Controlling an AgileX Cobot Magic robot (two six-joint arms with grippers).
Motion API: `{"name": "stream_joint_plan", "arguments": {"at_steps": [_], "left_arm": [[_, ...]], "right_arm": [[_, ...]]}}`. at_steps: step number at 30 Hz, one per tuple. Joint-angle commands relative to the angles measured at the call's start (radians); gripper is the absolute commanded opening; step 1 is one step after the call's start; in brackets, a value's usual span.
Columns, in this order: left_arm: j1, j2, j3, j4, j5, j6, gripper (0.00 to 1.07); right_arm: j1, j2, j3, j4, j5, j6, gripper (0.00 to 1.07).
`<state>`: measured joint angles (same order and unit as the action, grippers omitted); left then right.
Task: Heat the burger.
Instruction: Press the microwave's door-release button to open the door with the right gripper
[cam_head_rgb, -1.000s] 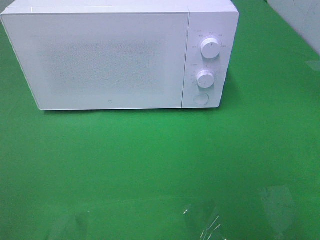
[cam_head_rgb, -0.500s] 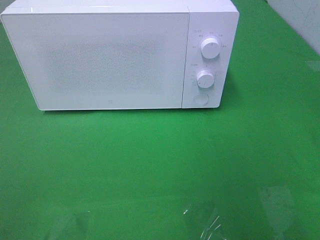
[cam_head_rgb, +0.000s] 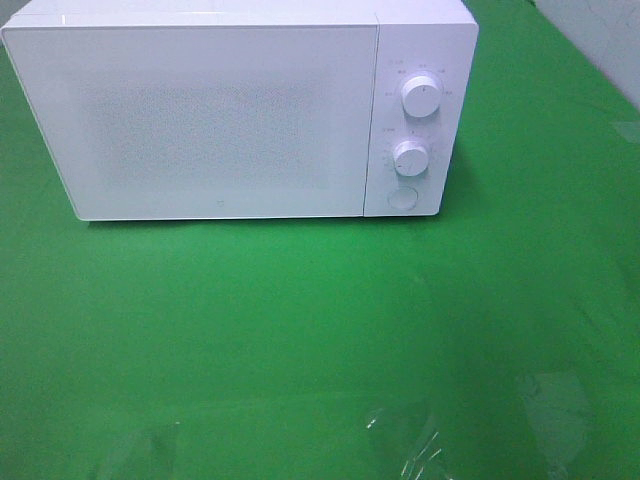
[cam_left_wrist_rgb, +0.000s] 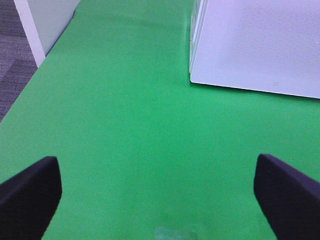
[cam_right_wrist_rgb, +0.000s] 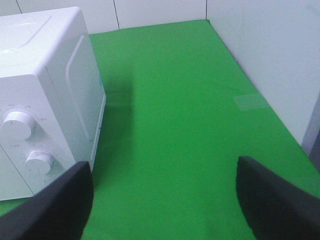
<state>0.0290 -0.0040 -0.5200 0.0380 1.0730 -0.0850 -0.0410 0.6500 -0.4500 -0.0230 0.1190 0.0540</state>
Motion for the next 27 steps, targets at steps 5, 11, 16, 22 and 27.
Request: {"name": "stream_joint_plan", "arguments": {"at_steps": [5, 11, 16, 22, 27], "left_arm": [[0.001, -0.005, 0.002, -0.005, -0.004, -0.002, 0.97], [0.001, -0.005, 0.002, -0.005, -0.004, -0.002, 0.97], [0.001, -0.005, 0.002, -0.005, -0.004, -0.002, 0.97], [0.001, -0.005, 0.002, -0.005, -0.004, -0.002, 0.97], [0.001, -0.005, 0.002, -0.005, -0.004, -0.002, 0.97]], "right_arm": [[-0.001, 0.088, 0.148, 0.0, -0.369, -0.009, 0.76], [0.0, 0.209, 0.195, 0.003, -0.531, -0.009, 0.76], [0.0, 0.284, 0.224, 0.003, -0.646, -0.009, 0.76], [0.031, 0.414, 0.237, 0.095, -0.735, -0.048, 0.76], [0.208, 0.539, 0.237, 0.299, -0.87, -0.247, 0.76]]}}
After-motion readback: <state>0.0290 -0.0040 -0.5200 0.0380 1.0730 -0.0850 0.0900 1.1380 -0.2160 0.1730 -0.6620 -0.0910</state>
